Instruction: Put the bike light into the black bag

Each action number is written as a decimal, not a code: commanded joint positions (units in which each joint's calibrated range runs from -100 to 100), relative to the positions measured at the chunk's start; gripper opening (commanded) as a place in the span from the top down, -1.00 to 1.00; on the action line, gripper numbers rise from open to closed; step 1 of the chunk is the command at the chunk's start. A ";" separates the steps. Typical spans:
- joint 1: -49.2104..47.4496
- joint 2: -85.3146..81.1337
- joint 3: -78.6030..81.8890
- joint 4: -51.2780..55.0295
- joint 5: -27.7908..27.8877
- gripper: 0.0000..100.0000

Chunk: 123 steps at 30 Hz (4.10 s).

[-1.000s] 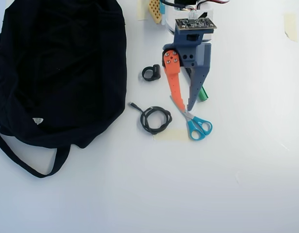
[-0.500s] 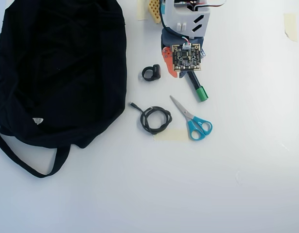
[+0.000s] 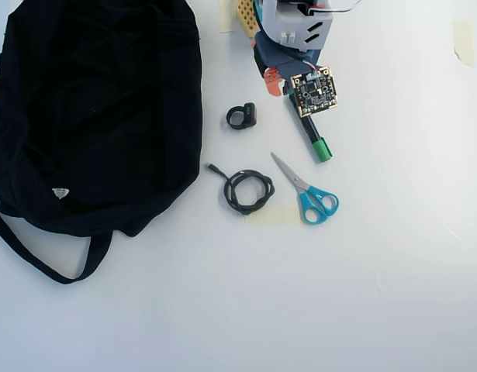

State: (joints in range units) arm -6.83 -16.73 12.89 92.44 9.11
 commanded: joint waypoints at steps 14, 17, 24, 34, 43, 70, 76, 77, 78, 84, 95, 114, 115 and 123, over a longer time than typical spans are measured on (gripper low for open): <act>5.56 -1.45 -0.40 2.22 6.31 0.95; 6.31 -1.36 -0.40 2.22 6.20 0.95; 7.43 -1.28 -0.40 2.22 6.41 0.95; 10.80 -1.28 6.33 -1.23 6.83 0.95; 11.25 -1.28 8.13 -4.50 8.72 0.95; 12.52 -1.20 15.14 -12.68 8.67 0.72; 13.04 0.30 15.14 -13.03 9.56 0.70; 13.04 0.80 15.14 -13.03 10.19 0.69; 13.04 1.46 15.14 -13.03 10.71 0.69; 13.27 3.87 14.51 -16.22 12.18 0.68; 12.97 4.45 15.05 -21.38 14.38 0.66; 12.59 8.35 16.31 -21.38 14.44 0.18; 12.59 8.35 16.76 -21.38 14.44 0.18; 12.59 8.60 18.28 -21.47 15.28 0.19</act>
State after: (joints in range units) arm 6.25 -8.18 31.45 71.32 23.81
